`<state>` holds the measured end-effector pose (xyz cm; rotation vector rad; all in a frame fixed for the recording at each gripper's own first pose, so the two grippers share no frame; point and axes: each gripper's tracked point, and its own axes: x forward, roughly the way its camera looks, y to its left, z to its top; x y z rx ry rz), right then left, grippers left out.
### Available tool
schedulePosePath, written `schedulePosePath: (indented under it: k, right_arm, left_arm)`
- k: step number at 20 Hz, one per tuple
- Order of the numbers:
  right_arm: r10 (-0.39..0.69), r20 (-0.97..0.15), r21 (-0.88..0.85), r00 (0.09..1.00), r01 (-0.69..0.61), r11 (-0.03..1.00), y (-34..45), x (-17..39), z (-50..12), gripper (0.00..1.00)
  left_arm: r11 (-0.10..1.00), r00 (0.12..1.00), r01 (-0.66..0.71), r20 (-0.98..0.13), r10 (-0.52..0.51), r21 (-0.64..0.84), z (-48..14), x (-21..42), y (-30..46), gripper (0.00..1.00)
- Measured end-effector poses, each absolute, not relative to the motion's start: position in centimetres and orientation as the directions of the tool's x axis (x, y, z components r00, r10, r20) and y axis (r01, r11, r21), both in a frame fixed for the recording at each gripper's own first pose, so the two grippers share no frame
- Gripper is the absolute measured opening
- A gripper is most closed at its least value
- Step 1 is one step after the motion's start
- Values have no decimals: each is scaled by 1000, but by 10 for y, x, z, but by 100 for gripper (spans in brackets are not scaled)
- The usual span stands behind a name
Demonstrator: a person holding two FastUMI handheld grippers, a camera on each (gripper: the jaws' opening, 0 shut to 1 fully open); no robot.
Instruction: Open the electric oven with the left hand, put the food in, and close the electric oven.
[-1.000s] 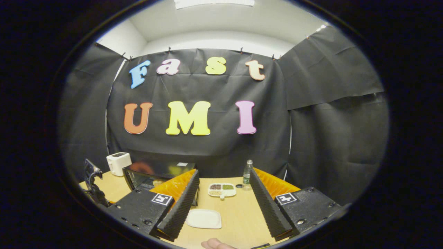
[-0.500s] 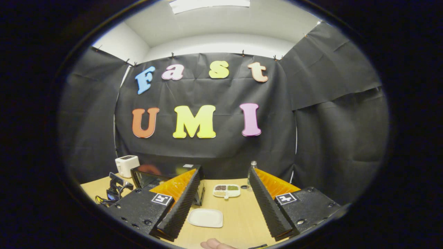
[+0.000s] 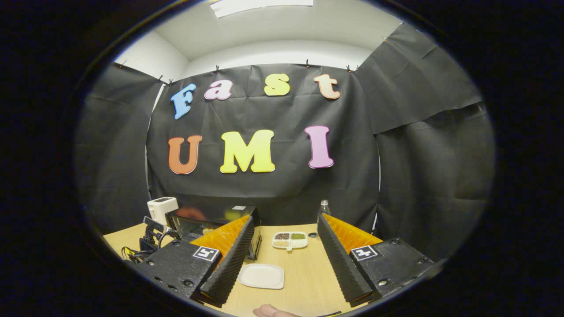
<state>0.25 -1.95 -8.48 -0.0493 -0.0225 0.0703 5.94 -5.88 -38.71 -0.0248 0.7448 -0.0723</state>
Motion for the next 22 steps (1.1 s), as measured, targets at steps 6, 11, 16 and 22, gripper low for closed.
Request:
schedulePosePath:
  k: [6, 11, 16, 22]
  right_arm:
    - [74, 32, -72, 997, -72, 995, -16, 1, -78, 89]
    - [33, 35, -64, 999, -31, 997, -24, 3, -80, 89]
    - [40, 25, -43, 999, -39, 998, -22, 5, -83, 89]
    - [38, 27, -53, 999, -36, 998, -20, 2, -83, 89]
  left_arm:
    - [998, 761, 49, -646, -54, -26, -366, 63, -60, 94]
    - [999, 790, 33, -612, -48, -35, -334, 70, -60, 94]
    - [999, 815, 29, -579, -31, -13, -316, 84, -56, 94]
    - [999, 847, 35, -530, -29, 1, -288, 106, -50, 96]
